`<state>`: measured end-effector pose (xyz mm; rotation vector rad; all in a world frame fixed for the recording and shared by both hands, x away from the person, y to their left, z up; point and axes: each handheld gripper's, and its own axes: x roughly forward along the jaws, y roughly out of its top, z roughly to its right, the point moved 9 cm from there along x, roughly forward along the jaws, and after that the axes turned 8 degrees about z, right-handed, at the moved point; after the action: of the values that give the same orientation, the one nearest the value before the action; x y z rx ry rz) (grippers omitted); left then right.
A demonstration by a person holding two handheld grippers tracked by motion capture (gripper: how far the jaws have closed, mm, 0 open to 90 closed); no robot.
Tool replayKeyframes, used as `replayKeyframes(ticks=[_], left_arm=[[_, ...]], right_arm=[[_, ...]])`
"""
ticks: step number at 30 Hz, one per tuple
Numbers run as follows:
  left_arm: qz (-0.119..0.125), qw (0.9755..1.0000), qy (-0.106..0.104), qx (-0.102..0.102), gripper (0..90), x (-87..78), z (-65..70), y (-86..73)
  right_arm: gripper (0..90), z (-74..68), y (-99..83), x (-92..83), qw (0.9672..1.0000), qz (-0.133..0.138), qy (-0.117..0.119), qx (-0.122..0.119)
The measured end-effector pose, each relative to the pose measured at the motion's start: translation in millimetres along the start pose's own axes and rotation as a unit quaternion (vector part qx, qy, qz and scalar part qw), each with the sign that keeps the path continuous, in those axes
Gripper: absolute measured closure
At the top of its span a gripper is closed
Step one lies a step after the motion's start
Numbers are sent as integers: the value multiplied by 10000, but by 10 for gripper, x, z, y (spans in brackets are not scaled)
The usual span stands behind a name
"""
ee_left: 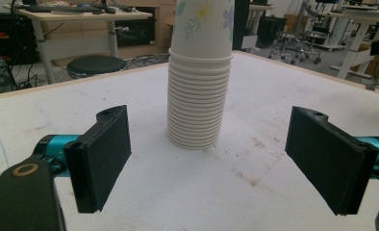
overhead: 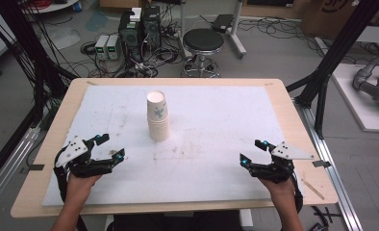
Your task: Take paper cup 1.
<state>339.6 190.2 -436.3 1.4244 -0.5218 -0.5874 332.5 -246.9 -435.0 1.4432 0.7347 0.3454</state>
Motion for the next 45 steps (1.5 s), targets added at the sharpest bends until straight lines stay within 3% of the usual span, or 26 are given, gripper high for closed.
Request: replayKeyframes(ticks=[13,18,22,26,33,35,39,45], left_arm=[[-18,10000,-19,54,159,22,12,4],[71,10000,7,-44,159,-25,-10,40],[98,9999,71,-90,158,-64,-37,105],[141,9998,92,-118,158,-77,-58,176],[220,9997,61,-117,158,-27,-103,284],[230,9997,30,-111,158,-3,-90,325],[237,9997,-29,-47,157,61,-52,417],[211,9997,-100,16,158,141,-11,491]], right_arm=[[203,50,-13,-15,10000,-3,-48,14],[202,28,28,-23,10000,64,-57,-12],[203,47,51,11,9999,87,-56,-28],[203,78,24,88,9999,-28,16,130],[203,46,44,106,9999,-111,38,19],[203,39,57,104,9999,-99,1,-27],[203,49,15,139,9994,-321,91,94],[203,21,14,152,9996,-266,102,-11]])
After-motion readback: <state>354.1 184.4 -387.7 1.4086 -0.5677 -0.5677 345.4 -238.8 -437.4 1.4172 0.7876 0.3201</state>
